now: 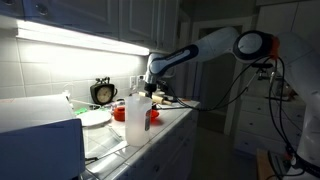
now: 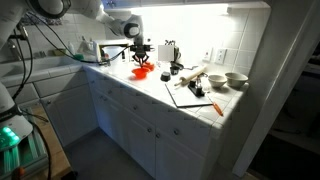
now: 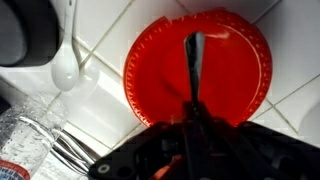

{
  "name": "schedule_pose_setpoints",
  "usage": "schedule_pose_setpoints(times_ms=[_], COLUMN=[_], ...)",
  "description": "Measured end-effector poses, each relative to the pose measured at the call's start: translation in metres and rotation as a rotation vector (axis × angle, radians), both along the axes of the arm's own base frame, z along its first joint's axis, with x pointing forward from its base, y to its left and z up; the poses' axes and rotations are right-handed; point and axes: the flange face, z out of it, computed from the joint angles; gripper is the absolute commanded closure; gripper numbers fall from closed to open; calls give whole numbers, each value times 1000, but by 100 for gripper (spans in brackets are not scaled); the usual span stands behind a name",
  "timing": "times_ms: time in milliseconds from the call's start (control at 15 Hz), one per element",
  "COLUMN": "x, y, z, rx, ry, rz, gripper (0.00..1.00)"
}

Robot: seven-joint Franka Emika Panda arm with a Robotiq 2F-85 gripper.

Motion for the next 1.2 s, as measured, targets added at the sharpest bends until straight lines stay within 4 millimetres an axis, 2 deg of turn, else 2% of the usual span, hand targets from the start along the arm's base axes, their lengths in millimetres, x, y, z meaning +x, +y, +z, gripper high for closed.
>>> schedule_pose_setpoints(times_ms=[533, 1200], x=[-8, -25], y=[18, 39], z=[58, 120], rx=[30, 61], ry=[-22, -40], rz=[57, 153], gripper=[98, 98])
